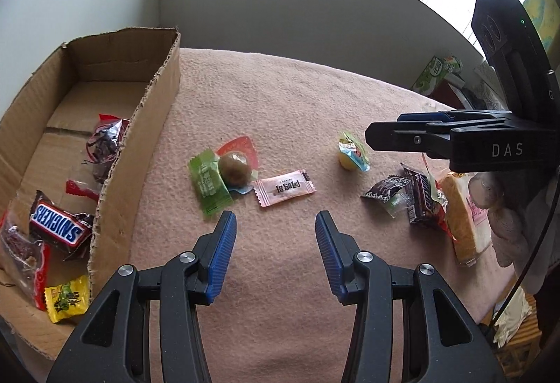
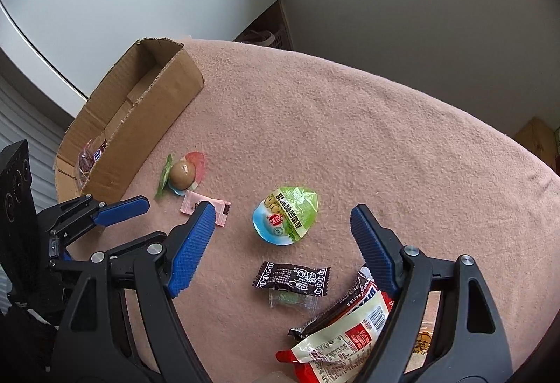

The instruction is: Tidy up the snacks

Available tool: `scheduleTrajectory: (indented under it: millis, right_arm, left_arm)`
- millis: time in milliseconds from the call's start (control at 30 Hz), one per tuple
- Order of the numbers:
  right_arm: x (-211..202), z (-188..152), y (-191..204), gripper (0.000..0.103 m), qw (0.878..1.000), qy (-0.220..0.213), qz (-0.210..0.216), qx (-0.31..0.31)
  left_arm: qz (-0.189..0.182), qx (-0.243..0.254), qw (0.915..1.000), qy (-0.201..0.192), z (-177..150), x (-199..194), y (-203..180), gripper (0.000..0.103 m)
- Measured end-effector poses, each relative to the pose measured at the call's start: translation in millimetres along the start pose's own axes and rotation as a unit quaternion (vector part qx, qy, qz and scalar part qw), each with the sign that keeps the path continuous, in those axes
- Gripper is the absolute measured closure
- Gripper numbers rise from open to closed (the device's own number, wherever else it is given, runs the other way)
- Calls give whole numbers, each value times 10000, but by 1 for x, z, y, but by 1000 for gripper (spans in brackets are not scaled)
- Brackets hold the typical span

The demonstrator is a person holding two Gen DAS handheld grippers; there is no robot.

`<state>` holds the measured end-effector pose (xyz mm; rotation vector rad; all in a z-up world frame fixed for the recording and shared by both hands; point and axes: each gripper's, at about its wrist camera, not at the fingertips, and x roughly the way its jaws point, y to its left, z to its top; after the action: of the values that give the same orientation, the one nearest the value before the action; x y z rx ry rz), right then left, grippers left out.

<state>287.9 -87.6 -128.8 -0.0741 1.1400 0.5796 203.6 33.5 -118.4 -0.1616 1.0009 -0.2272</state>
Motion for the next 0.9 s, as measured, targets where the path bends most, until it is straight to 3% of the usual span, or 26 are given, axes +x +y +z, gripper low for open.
scheduleTrajectory:
  millis: [200,267,333,900]
  right_arm:
    - [8,1,-4,31,9999,59,96,57]
    - [8,1,-5,32,9999,70,136,69]
    - [7,1,-5,32,9998,60,174,46]
    - [24,10,-1,39,9994,334,0,-89]
  left_arm:
    - [156,-5,9999,-47,12,7,2,58]
    - [184,16,9998,-42,15,11,0,73]
    - [237,7,9996,-140,15,10,-1,77]
    - [808,233,9964,-56,32,35,4,77]
